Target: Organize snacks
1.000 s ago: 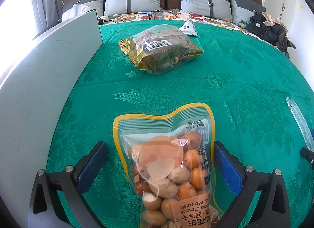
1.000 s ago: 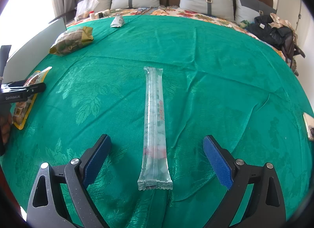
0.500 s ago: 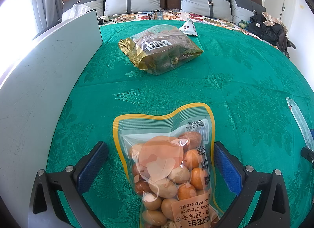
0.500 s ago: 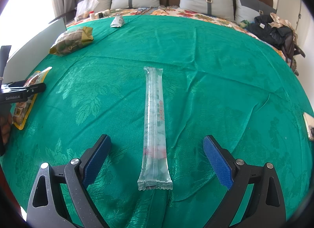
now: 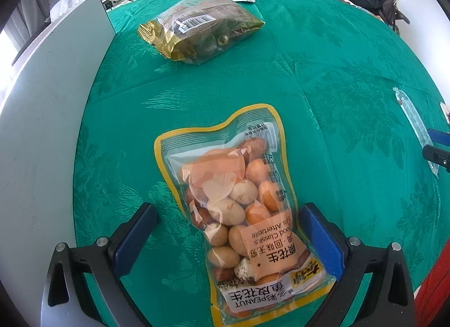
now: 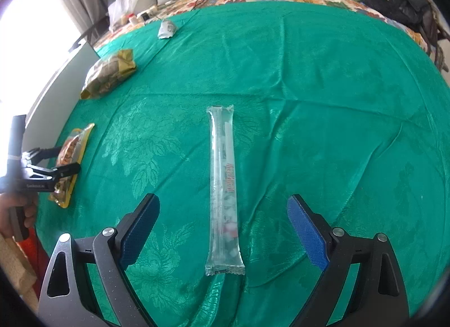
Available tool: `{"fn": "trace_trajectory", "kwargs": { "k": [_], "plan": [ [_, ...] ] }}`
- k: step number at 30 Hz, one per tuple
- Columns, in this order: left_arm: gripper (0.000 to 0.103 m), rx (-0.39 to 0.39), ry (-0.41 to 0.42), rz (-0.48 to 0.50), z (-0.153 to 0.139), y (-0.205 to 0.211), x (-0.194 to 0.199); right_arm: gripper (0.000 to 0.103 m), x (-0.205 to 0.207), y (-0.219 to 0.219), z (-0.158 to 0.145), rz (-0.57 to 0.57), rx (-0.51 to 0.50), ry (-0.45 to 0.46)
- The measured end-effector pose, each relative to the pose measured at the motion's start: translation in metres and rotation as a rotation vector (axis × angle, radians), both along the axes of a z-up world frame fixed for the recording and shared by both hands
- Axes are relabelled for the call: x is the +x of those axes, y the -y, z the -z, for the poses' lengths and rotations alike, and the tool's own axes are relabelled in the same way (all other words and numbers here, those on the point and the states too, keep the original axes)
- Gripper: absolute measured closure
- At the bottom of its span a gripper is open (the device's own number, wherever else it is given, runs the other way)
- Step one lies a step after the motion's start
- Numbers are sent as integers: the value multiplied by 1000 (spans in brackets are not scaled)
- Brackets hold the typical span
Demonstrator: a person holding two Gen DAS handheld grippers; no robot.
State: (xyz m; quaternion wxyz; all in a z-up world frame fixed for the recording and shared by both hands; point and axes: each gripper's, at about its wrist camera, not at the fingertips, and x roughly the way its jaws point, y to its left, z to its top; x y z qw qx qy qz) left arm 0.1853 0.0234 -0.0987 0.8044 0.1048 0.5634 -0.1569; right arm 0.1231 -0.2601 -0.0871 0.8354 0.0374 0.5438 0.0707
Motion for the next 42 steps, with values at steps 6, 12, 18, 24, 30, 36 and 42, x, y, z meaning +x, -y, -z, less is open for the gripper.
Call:
{"fn": "trace_trajectory", "kwargs": {
  "k": [6,12,18,24,30,36,42],
  "plan": [
    [47,-125,12,-45,-15,-10,-30,83,1,-7,4,30,-1,-76],
    [47,-292,62,-97,-40,-36,-69,83,-26,7,-19,137,277,-43],
    [48,-414,103,-135,-75,-64,-82,83,-28,-20,-25,123,294,-42],
    [48,-430,129,-145,-85,-73,-96,82,-25,-45,6,13,48,-120],
    [48,-436,135,-139,-79,-67,-95,76,-1,-73,7,-71,-103,-132],
    [48,-469,194,-135,-95,-76,-103,84,1,-60,-10,3,76,-81],
    [48,-526,247,-135,-118,-84,-112,84,-9,-38,-34,89,375,-47]
  ]
}}
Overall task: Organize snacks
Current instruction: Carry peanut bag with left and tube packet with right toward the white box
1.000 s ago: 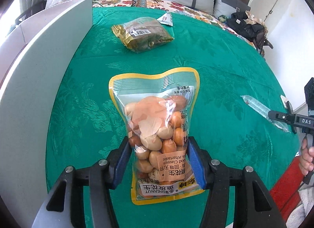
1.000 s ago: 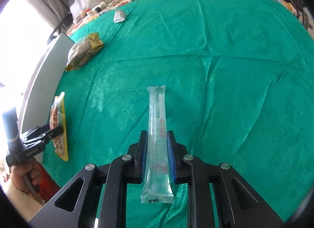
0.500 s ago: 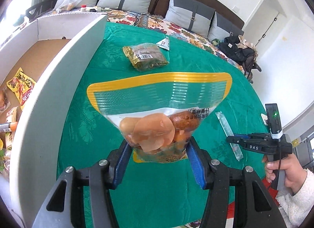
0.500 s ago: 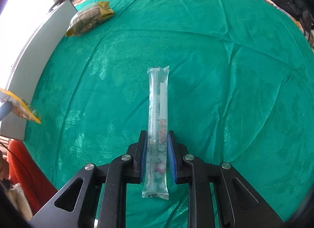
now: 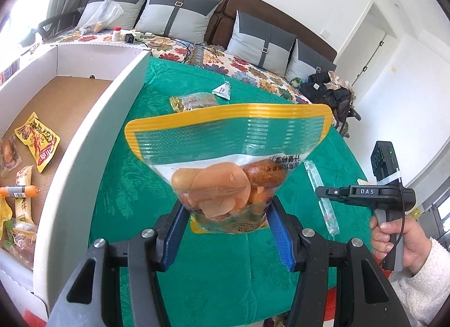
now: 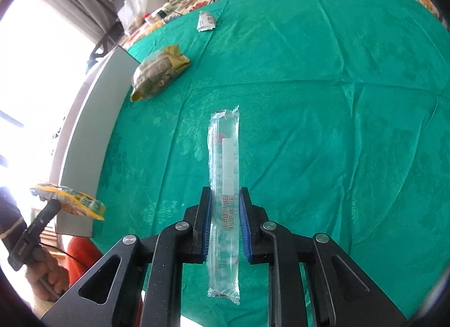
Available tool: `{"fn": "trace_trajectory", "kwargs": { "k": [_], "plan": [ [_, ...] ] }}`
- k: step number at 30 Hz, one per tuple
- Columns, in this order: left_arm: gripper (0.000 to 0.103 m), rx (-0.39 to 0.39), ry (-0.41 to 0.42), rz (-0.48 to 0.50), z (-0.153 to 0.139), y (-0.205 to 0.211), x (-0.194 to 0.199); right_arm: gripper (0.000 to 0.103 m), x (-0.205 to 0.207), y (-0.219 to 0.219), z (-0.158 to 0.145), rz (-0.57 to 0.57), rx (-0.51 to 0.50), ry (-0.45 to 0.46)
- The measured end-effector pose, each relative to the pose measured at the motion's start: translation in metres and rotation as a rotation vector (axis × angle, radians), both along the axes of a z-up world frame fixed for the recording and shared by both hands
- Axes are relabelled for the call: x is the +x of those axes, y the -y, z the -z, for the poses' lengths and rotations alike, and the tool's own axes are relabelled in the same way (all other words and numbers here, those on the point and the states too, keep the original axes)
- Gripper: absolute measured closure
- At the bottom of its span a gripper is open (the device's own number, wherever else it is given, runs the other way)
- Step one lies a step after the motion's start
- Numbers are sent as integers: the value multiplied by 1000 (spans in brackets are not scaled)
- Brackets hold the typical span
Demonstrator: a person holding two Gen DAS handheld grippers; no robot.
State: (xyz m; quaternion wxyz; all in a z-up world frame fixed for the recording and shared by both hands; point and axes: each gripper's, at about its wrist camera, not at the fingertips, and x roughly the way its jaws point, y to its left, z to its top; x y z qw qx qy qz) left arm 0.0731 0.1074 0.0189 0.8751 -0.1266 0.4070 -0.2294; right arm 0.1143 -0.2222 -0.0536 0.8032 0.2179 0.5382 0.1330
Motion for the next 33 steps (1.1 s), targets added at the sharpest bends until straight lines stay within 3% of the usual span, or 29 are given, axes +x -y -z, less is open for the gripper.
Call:
{"fn": "trace_trajectory", "kwargs": {
  "k": [9,16,22,25,28,29,30,32,33],
  "plan": [
    [48,-91,118,-23,-58,-34,-24,84,0,-60,-57,-72,148,89],
    [48,-123,160,-131,-95,-116,-33,84,27,-161,-119,-218,217,201],
    [47,-30,109,-248,-91,-193,-16,84,47,-266,-161,-354,231,271],
    [47,26,40,-287,-71,-219,-2,84,55,-311,-157,-395,223,278],
    [43,153,-60,-343,-39,-233,18,82,64,-348,-144,-406,156,299],
    [40,195,-87,-369,-28,-237,23,75,65,-355,-140,-408,112,313],
    [36,226,-108,-388,-18,-240,25,56,67,-360,-136,-412,67,324],
    [31,269,-130,-435,-2,-245,24,34,62,-354,-132,-393,8,354],
    [24,272,-133,-456,4,-246,22,31,59,-345,-129,-384,-12,376]
  ]
}}
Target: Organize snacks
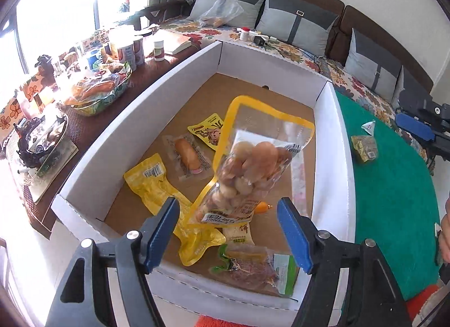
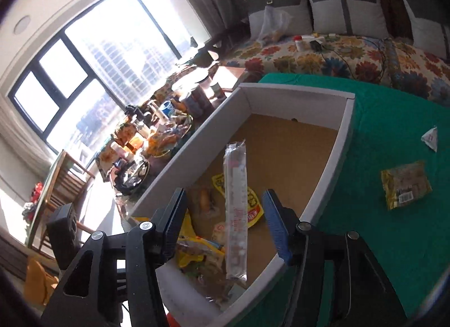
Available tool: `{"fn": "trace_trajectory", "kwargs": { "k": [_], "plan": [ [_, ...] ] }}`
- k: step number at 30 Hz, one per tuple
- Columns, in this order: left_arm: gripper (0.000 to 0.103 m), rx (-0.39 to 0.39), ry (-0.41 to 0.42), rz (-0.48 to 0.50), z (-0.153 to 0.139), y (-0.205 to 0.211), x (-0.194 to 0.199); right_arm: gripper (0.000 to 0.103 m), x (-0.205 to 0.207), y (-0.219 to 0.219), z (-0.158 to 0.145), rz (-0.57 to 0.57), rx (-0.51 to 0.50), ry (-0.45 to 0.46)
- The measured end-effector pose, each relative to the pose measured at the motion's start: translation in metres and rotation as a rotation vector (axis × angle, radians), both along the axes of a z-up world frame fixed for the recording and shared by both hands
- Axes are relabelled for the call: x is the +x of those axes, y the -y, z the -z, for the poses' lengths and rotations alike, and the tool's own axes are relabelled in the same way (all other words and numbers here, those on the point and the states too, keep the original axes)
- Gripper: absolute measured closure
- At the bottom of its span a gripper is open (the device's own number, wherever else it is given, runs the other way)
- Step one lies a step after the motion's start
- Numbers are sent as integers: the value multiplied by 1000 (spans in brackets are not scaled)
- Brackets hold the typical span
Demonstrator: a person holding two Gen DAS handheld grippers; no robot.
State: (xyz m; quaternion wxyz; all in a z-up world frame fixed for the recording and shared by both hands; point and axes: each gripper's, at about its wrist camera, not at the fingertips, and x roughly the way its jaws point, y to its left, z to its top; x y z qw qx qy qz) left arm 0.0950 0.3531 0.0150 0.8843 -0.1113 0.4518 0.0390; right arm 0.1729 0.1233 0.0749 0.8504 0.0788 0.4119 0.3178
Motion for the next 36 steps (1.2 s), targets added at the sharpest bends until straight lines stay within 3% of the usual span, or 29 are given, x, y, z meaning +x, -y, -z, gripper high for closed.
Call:
{"fn": "trace_trajectory", "kwargs": {
  "k": [2,6,10,14,18,21,24,27,31,36],
  "plan": [
    [17,-19,24,-28,6,1,-8,28,-9,20,9,11,-56,47],
    [16,-47,64,-36,-1,22,-19,26,-23,81,48,84,-225,112],
    [13,-91,144,29,-25,66,-25,26,-40,166,105,186,-431,109],
    [3,-108,206,149,-47,130,-19,26,-59,256,140,299,-536,71],
    [1,-96,184,308,-46,213,-2,26,-74,336,156,422,-578,36],
    [1,-82,124,428,-21,277,12,26,-82,382,163,523,-575,9],
    [1,-63,52,497,15,331,28,26,-87,417,165,611,-493,-23],
    [1,-43,-7,510,49,368,43,26,-93,439,169,681,-416,-46],
    [1,13,-38,483,82,396,61,22,-94,444,168,687,-377,-40],
    [1,95,-58,446,111,415,77,13,-89,434,174,658,-448,-49]
  ]
}}
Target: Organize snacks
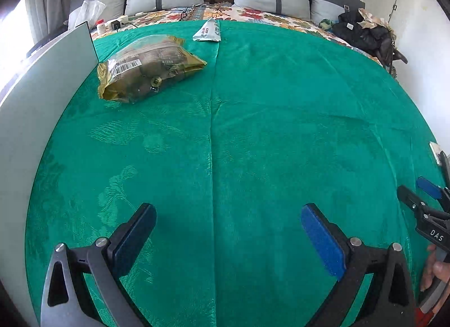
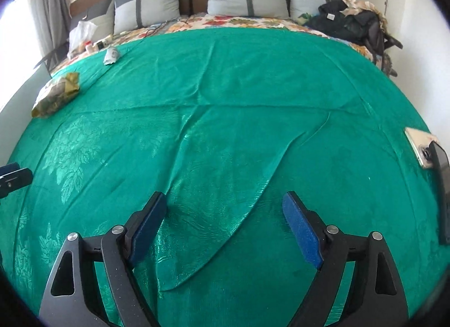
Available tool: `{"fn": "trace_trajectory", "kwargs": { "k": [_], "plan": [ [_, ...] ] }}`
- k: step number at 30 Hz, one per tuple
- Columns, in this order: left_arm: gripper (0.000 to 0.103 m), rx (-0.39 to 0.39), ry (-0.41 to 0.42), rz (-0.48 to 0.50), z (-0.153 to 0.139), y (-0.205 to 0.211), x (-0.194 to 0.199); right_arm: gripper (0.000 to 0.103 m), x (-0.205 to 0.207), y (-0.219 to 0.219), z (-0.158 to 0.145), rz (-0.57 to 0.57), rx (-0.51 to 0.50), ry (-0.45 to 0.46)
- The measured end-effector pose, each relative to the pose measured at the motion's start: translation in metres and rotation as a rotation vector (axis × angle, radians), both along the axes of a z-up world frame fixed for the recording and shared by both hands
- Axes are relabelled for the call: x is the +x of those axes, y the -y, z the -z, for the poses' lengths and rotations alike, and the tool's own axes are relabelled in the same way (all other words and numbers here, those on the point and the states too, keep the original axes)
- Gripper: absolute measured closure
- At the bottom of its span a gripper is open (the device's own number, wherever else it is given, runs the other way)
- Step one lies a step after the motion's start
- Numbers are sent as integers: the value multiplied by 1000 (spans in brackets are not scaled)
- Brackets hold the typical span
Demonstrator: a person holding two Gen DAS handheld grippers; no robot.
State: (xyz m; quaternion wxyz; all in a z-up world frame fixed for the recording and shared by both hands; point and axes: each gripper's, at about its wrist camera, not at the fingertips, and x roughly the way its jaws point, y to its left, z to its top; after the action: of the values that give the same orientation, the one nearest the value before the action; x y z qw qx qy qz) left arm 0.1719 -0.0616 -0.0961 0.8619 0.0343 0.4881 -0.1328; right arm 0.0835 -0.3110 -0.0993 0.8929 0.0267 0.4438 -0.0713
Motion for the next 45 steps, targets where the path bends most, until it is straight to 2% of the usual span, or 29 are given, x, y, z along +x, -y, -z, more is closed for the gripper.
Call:
{"fn": "trace_trajectory", "kwargs": {
  "k": [3,5,45],
  "plan": [
    [0,52,45,-6,7,6,-1,11,0,3,1,-2,12,-1],
    [0,40,88,3,10,7,-6,10,0,3,2,-5,9,-4],
    [0,38,87,3,12,6,-3,6,-1,0,3,-11,6,-8]
  ]
}}
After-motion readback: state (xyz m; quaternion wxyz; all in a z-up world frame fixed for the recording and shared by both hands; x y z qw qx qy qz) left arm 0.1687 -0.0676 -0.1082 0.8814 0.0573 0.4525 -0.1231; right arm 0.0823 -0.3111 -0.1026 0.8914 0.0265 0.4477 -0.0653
